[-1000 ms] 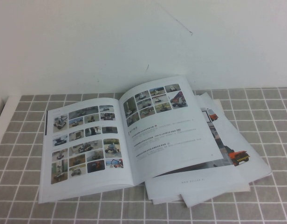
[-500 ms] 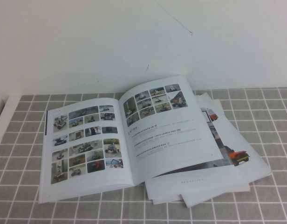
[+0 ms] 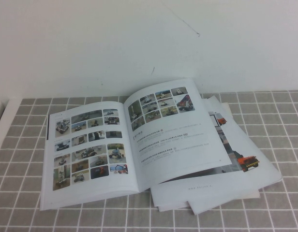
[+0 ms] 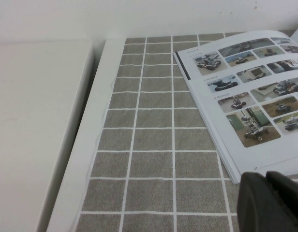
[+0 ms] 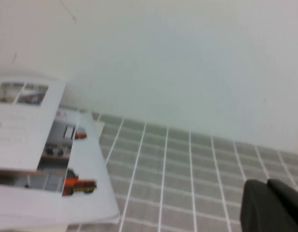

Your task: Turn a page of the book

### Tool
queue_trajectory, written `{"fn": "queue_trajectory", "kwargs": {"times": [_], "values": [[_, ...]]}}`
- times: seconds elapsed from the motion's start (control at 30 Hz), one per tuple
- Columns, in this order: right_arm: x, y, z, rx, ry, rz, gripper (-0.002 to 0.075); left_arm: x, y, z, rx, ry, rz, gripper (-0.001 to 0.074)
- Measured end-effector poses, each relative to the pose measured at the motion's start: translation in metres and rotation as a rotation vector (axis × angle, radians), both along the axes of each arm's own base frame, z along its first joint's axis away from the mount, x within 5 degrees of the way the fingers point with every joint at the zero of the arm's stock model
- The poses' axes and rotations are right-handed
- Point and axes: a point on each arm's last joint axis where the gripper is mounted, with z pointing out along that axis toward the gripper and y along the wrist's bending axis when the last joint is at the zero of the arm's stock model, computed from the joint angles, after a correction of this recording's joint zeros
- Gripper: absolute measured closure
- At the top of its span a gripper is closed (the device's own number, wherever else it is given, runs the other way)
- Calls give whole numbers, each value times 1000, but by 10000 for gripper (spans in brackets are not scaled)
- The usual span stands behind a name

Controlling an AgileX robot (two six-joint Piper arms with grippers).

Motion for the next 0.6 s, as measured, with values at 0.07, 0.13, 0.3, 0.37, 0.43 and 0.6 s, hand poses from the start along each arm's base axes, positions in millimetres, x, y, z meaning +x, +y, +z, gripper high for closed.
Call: {"fn": "queue_trajectory", "kwargs": {"times": [0.07, 0.13, 0.3, 0.37, 0.43, 0.6], "values": [[5, 0, -23, 10, 59, -1, 727, 0, 0, 0, 0, 0, 0, 738], [8, 1, -46, 52, 120, 4, 727, 0, 0, 0, 0, 0, 0, 738], [6, 6, -61, 154, 234, 30, 728, 0, 0, 0, 0, 2, 0, 738], [6, 6, -62, 156, 237, 30, 728, 0, 0, 0, 3, 2, -1, 738], [6, 6, -62, 140, 237, 28, 728, 0, 0, 0, 1, 2, 0, 738], [6, 5, -62, 77, 232, 40, 728, 0, 0, 0, -1, 2, 0, 738]]}}
